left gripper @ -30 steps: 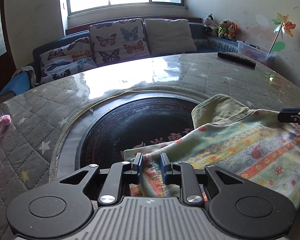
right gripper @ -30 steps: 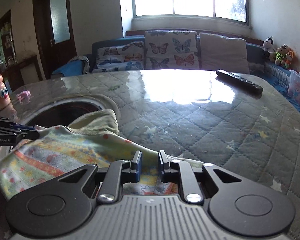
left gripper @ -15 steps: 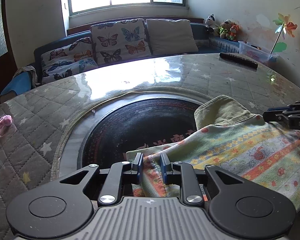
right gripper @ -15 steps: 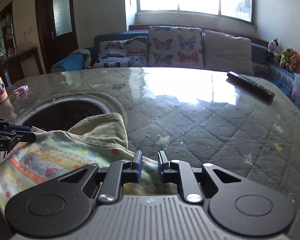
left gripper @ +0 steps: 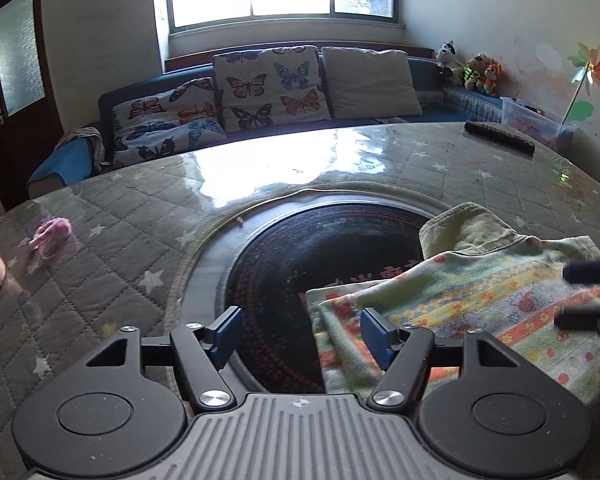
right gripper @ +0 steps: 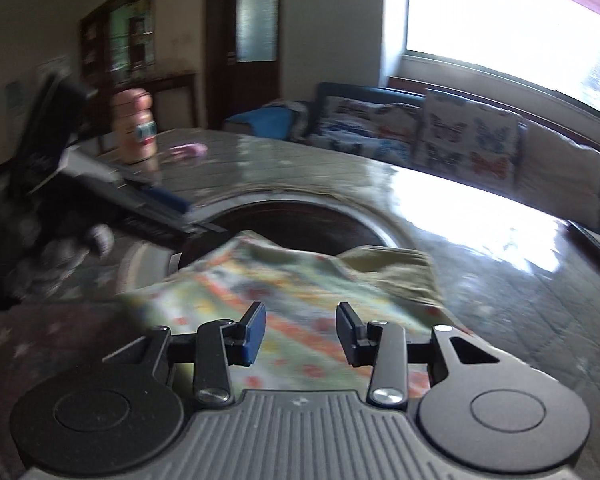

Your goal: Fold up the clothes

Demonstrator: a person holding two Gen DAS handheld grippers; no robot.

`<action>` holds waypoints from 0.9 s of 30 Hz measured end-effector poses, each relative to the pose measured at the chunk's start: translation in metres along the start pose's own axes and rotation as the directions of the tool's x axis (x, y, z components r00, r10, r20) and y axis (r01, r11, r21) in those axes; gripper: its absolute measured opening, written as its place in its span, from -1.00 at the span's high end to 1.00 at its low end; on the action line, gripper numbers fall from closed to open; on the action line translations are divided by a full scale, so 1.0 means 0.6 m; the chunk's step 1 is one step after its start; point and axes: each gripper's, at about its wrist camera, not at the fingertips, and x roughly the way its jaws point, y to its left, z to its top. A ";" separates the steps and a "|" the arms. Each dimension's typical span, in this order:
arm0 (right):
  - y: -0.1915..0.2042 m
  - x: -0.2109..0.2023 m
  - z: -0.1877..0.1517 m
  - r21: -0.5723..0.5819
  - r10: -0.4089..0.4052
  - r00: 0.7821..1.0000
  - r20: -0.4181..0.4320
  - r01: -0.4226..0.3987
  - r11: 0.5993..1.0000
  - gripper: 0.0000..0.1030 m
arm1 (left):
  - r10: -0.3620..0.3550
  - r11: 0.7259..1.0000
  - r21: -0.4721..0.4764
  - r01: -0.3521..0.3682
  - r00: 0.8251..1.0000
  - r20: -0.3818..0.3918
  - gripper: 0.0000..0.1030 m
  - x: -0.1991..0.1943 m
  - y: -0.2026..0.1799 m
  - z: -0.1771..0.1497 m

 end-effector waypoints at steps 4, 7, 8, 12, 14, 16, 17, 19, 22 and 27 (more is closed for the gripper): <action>0.061 0.008 0.005 -0.122 0.096 0.995 -0.024 -0.098 0.988 0.24 | -0.003 0.999 -0.046 0.003 1.000 -0.006 -0.36 -0.014 0.015 -0.008; 0.099 0.025 0.006 -0.194 0.139 0.989 -0.048 -0.146 0.970 0.24 | -0.011 0.997 -0.083 0.010 1.000 -0.009 -0.36 -0.023 0.025 -0.015; 0.114 0.029 0.004 -0.219 0.145 0.988 -0.053 -0.154 0.964 0.24 | -0.018 0.995 -0.097 0.016 1.000 -0.011 -0.36 -0.025 0.028 -0.017; 0.159 0.048 0.001 -0.299 0.145 0.987 -0.065 -0.158 0.941 0.21 | -0.046 0.986 -0.158 0.042 0.999 -0.017 -0.36 -0.035 0.040 -0.024; 0.171 0.058 0.000 -0.334 0.138 0.988 -0.071 -0.154 0.930 0.18 | -0.066 0.979 -0.196 0.061 0.998 -0.021 -0.36 -0.039 0.046 -0.028; 0.179 0.065 -0.003 -0.354 0.124 0.990 -0.072 -0.142 0.924 0.18 | -0.086 0.970 -0.230 0.078 0.996 -0.027 -0.36 -0.041 0.050 -0.031; 0.183 0.068 -0.004 -0.364 0.117 0.990 -0.072 -0.136 0.921 0.19 | -0.096 0.966 -0.245 0.086 0.995 -0.030 -0.37 -0.041 0.052 -0.033; 0.183 0.069 -0.002 -0.360 0.113 0.991 -0.069 -0.130 0.924 0.29 | -0.115 0.956 -0.274 0.101 0.993 -0.034 -0.42 -0.042 0.055 -0.035; 0.173 0.060 0.007 -0.311 0.124 0.991 -0.055 -0.135 0.941 0.55 | -0.140 0.943 -0.311 0.121 0.989 -0.040 -0.49 -0.039 0.055 -0.035; 0.153 0.042 0.022 -0.228 0.142 0.990 -0.025 -0.144 0.963 0.72 | -0.209 0.901 -0.402 0.164 0.976 -0.069 -0.50 -0.027 0.058 -0.034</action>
